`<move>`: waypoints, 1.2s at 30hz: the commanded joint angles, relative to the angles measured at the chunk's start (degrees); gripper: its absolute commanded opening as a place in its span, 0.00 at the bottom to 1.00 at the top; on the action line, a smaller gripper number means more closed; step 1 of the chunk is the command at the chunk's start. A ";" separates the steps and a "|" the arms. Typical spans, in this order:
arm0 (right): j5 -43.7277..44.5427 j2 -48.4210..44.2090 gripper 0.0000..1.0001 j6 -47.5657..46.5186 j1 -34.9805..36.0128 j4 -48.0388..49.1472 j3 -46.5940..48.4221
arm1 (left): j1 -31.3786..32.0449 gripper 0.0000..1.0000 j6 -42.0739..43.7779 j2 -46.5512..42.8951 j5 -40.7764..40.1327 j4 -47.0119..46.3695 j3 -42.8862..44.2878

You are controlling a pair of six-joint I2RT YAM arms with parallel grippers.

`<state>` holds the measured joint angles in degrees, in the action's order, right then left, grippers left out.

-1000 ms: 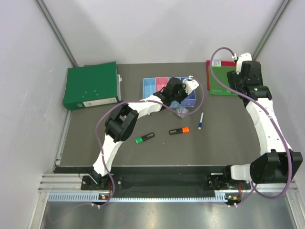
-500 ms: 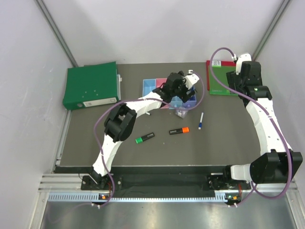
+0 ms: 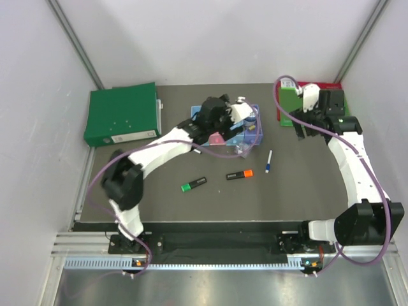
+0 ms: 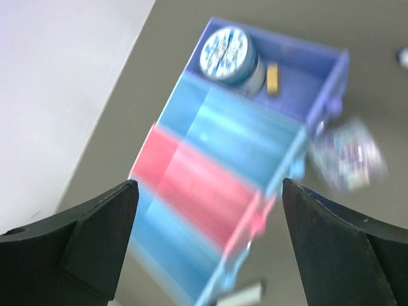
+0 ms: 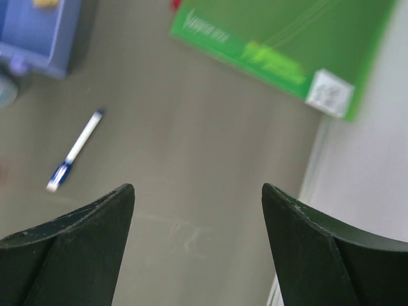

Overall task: Sort the stationery into containers
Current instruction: Pick up the pen from the center of the board.

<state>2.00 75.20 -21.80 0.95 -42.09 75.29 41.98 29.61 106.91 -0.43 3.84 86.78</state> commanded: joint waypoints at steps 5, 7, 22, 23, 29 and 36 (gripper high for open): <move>-7.19 3.28 0.80 0.26 1.24 -2.22 -8.48 | 0.12 0.99 8.89 -26.38 -8.53 17.78 -26.29; -6.75 3.81 0.79 1.67 2.99 -0.99 -9.71 | 0.12 0.99 8.89 -32.10 -9.59 19.88 -30.94; -3.06 14.44 0.75 7.74 12.49 8.33 -14.20 | 0.12 0.99 12.22 -42.05 -8.28 31.67 -33.87; -2.79 16.02 0.75 8.00 12.58 8.60 -14.20 | 0.12 0.99 12.32 -41.79 -8.36 31.76 -33.70; -2.18 20.94 0.72 9.85 14.25 11.40 -13.41 | 0.12 0.99 12.49 -40.64 -8.80 32.73 -31.68; 0.02 24.73 0.66 10.99 16.89 13.78 -13.06 | 0.12 0.99 12.23 -40.91 -8.45 32.99 -32.20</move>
<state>0.36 97.78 -12.32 16.14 -31.92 61.25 42.04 41.63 66.19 -9.69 36.67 53.25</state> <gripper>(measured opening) 0.685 0.987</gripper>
